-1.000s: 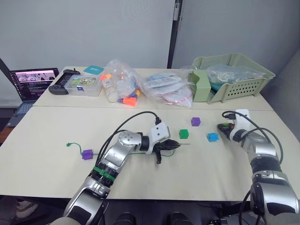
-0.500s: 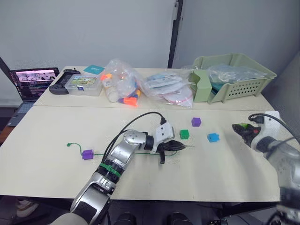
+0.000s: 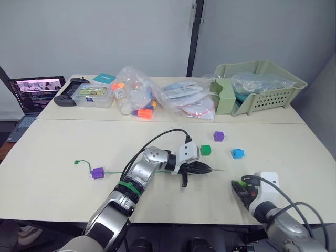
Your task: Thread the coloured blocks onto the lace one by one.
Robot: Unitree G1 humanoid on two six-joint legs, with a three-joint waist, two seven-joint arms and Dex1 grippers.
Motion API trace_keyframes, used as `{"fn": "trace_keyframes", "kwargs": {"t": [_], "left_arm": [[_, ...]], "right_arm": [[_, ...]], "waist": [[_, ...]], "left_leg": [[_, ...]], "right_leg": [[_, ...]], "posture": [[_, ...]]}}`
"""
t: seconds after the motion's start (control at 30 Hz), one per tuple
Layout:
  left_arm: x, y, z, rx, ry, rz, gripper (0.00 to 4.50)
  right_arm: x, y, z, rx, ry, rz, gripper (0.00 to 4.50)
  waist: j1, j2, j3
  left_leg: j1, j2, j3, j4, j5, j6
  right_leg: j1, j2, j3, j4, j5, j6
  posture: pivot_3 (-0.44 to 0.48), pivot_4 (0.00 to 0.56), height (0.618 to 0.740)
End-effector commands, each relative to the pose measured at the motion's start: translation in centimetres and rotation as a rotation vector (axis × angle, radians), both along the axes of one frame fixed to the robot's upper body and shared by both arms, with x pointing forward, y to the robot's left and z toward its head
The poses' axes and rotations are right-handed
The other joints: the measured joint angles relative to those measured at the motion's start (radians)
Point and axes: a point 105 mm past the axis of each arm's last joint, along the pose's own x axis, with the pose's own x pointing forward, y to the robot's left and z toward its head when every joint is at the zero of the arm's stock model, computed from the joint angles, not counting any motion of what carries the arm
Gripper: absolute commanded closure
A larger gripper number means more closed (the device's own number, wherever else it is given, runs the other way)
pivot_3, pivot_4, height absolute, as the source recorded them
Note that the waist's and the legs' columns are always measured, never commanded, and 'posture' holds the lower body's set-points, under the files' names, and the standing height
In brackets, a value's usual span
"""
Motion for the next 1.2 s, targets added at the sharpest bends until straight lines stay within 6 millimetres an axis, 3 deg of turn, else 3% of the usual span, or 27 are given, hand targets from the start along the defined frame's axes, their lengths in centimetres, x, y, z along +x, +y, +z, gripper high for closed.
{"fn": "trace_keyframes", "kwargs": {"t": [0.03, 0.07, 0.13, 0.33, 0.37, 0.6, 0.73, 0.83, 1.03, 1.2], "left_arm": [[0.1, 0.1, 1.0, -0.006, -0.049, -0.013, 4.5], [0.0, 0.2, 0.9, -0.004, -0.049, -0.011, 4.5], [-0.1, 0.4, 0.8, -0.004, -0.046, -0.01, 4.5], [-0.3, 0.4, 0.8, -0.013, -0.044, -0.002, 4.5], [-0.3, 0.4, 0.8, -0.014, -0.045, -0.001, 4.5], [-0.5, 0.4, 0.8, -0.022, -0.046, 0.01, 4.5], [-1.2, 0.3, 0.4, 0.0, -0.051, -0.004, 4.5], [-1.4, 0.3, 0.3, 0.014, -0.066, 0.0, 4.5], [-1.5, 0.1, 0.6, 0.019, -0.087, 0.012, 4.5], [-1.5, 0.2, 0.9, 0.018, -0.095, 0.026, 4.5]], "right_arm": [[-0.2, 0.6, -0.2, 0.002, -0.007, -0.022, 3.33], [-0.1, 0.7, -0.2, 0.001, -0.009, -0.026, 3.33], [0.0, 1.1, 0.2, 0.021, -0.017, -0.004, 2.24], [-0.5, 0.2, 4.1, -0.006, -0.048, 0.26, 0.14], [-0.8, 0.1, 4.7, -0.023, -0.037, 0.319, 0.02], [-0.5, -2.4, 7.9, -0.334, 0.094, 0.719, 0.02], [1.6, -1.9, 7.4, -0.618, 0.144, 0.994, 0.02], [3.4, -1.4, 7.0, -0.735, 0.172, 1.138, 0.02], [5.2, -1.6, 5.3, -0.846, 0.291, 1.3, 0.02], [5.1, -1.7, 4.8, -0.827, 0.356, 1.376, 0.02]], "waist": [[0.0, 0.0, 0.0], [0.0, 0.0, 0.0], [0.001, 0.0, 0.0], [0.005, 0.0, 0.0], [0.005, 0.0, 0.0], [0.001, -0.001, 0.001], [-0.004, -0.001, 0.001], [-0.005, -0.001, 0.001], [0.01, -0.001, 0.001], [0.016, -0.001, 0.001]], "left_leg": [[0.0, 0.0, 0.0, 0.0, 0.0, 0.0], [0.0, 0.0, 0.0, 0.0, 0.0, 0.0], [0.0, 0.0, 0.0, 0.0, 0.0, 0.0], [-0.001, -0.001, 0.0, 0.001, 0.0, 0.0], [-0.001, -0.001, 0.0, 0.001, 0.0, 0.0], [0.0, -0.001, 0.001, 0.001, 0.0, 0.0], [0.001, 0.0, 0.0, 0.0, 0.0, 0.0], [0.001, -0.001, 0.001, 0.0, 0.0, 0.0], [-0.001, -0.001, 0.001, 0.001, 0.0, 0.0], [-0.002, -0.001, 0.0, 0.002, -0.001, 0.001]], "right_leg": [[0.0, 0.0, 0.0, 0.0, 0.0, 0.0], [0.0, 0.0, 0.0, 0.0, 0.0, 0.0], [0.0, 0.0, 0.0, 0.0, 0.0, 0.0], [0.0, -0.001, 0.0, -0.001, 0.0, 0.0], [0.001, -0.001, 0.0, -0.001, 0.0, 0.0], [0.002, -0.001, 0.0, -0.002, 0.0, 0.0], [0.001, 0.0, 0.0, -0.001, 0.0, 0.0], [0.001, 0.0, 0.0, -0.001, 0.0, 0.0], [0.0, -0.001, 0.0, -0.001, 0.0, 0.0], [-0.001, -0.002, -0.001, -0.001, 0.0, 0.0]], "posture": [[0.0, 0.15, 0.737], [0.0, 0.15, 0.737], [0.0, 0.15, 0.737], [0.0, 0.15, 0.737], [0.0, 0.15, 0.737], [0.0, 0.15, 0.737], [0.0, 0.15, 0.737], [0.0, 0.15, 0.737], [0.0, 0.15, 0.737], [0.0, 0.15, 0.737]]}}
